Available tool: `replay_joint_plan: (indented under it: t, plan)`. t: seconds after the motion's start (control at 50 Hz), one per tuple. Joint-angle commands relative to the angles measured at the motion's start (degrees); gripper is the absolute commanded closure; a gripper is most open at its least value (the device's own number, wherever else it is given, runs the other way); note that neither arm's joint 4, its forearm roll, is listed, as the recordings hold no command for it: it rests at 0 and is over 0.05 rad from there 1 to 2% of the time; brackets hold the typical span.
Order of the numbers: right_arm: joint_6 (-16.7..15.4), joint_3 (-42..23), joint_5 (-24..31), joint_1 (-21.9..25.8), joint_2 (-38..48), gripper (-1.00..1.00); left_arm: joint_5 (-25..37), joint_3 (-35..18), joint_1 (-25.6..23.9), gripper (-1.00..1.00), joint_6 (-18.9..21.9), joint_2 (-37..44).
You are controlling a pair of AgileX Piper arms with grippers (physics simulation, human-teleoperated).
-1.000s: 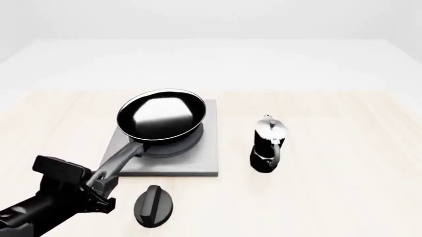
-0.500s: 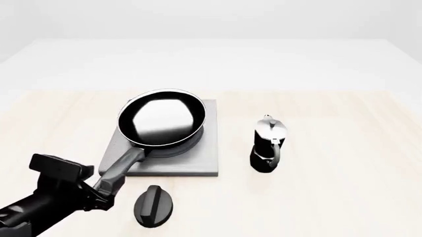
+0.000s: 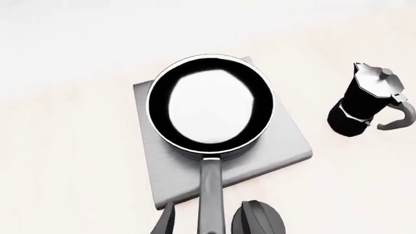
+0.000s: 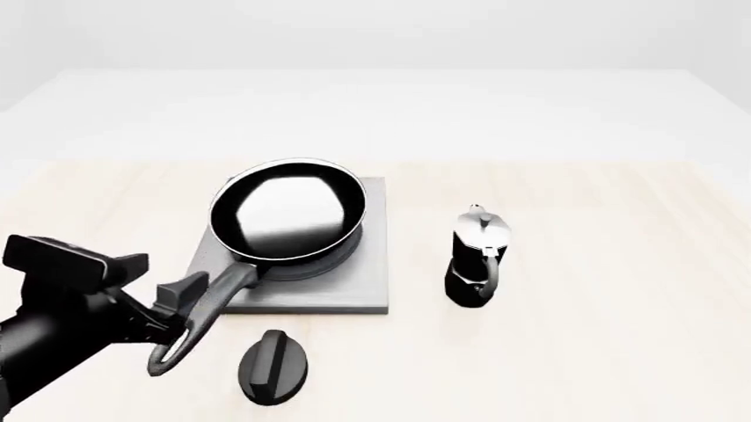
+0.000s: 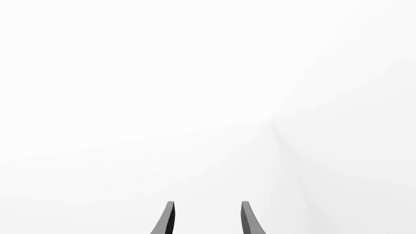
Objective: Put the frying pan on the stove.
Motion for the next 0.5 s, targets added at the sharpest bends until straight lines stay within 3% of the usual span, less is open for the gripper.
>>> replay_joint_plan:
  t: [0.02, 0.16, 0.3, 0.34, 0.38, 0.5]
  plan:
    - [0.0, -0.1, 0.1, 0.0, 0.0, -1.0, 7.1, -7.6, 1.5, -1.0, 3.4, -6.1]
    - [0.0, 0.1, 0.0, 0.0, 0.0, -1.0, 10.9, -13.4, 5.1, -1.0, 6.1, -10.1]
    - [-0.1, 0.0, 0.1, 0.0, 0.0, -1.0, 11.8, -17.8, 7.8, -1.0, 5.5, -14.4]
    - [-0.2, -0.2, 0.2, 0.1, 0.0, -1.0, 10.8, -18.3, 9.5, -1.0, 7.0, -15.3]
    - [-0.3, -0.3, 0.4, 0.3, 0.0, -1.0, 10.3, -19.6, 10.3, -1.0, 5.5, -16.8]
    - [-0.4, -0.5, 0.5, 0.3, 0.0, -1.0, 7.3, -19.9, 13.5, -1.0, 6.9, -19.5]
